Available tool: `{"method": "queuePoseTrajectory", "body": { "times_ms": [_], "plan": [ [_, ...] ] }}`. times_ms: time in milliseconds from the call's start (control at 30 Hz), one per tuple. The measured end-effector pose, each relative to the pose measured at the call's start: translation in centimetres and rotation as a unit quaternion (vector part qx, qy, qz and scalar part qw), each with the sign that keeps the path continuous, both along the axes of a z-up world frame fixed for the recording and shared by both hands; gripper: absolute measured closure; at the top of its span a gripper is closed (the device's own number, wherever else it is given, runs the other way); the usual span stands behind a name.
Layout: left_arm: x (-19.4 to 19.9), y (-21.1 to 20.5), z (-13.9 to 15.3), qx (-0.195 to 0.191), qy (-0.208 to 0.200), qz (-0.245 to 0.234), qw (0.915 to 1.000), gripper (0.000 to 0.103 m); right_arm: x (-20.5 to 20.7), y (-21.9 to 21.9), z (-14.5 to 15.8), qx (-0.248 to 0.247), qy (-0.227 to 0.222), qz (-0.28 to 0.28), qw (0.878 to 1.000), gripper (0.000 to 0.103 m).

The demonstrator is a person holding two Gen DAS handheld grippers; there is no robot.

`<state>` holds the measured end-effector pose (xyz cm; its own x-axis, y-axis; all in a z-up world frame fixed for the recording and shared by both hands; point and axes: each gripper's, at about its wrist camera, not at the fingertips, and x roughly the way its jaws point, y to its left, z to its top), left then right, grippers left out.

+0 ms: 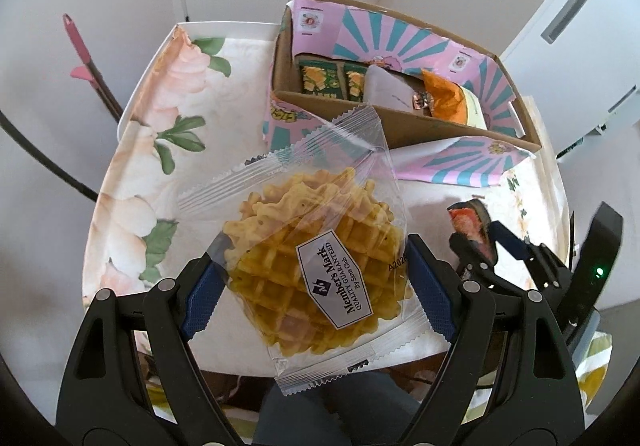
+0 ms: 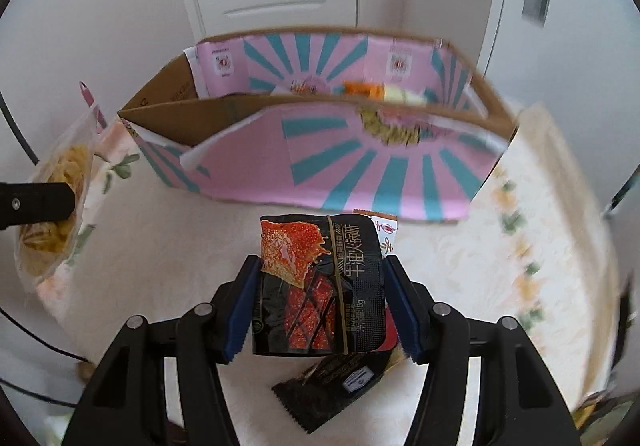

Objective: Organize snacks
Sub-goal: 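Lift and carry the waffle packet and red-black packet into the box with both tools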

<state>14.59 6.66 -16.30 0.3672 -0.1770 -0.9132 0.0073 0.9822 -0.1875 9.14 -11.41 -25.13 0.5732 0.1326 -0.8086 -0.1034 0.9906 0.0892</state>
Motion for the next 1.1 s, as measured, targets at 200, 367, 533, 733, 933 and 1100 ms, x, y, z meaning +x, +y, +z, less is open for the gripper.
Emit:
{"method": "queuePoseTrajectory", "body": {
  "times_ms": [200,367,533,733,933,1100],
  "plan": [
    [-0.5,-0.5,0.0,0.002,0.003,0.007,1.0000,0.021,0.2,-1.3,-1.2,0.028,0.028,-0.004,0.999,0.047],
    [-0.5,-0.5,0.1,0.002,0.000,0.008,1.0000,0.021,0.3,-1.9,-1.5,0.045,0.039,0.000,0.998,0.047],
    [-0.3,-0.5,1.1,0.000,-0.012,0.012,0.9999,0.021,0.0,-2.2,0.5,0.040,0.023,0.011,0.999,0.047],
    [0.5,-1.3,3.8,-0.008,-0.044,0.009,0.9990,0.021,0.4,-3.3,6.0,0.041,-0.012,0.027,0.999,0.047],
    [3.2,-3.0,7.3,-0.015,-0.093,-0.002,0.9955,0.021,2.6,-4.5,10.1,0.035,-0.041,0.048,0.997,0.047],
    [6.7,-3.8,8.1,-0.025,-0.107,-0.003,0.9939,0.021,5.6,-5.5,12.1,0.041,-0.045,0.067,0.996,0.047]
  ]
}}
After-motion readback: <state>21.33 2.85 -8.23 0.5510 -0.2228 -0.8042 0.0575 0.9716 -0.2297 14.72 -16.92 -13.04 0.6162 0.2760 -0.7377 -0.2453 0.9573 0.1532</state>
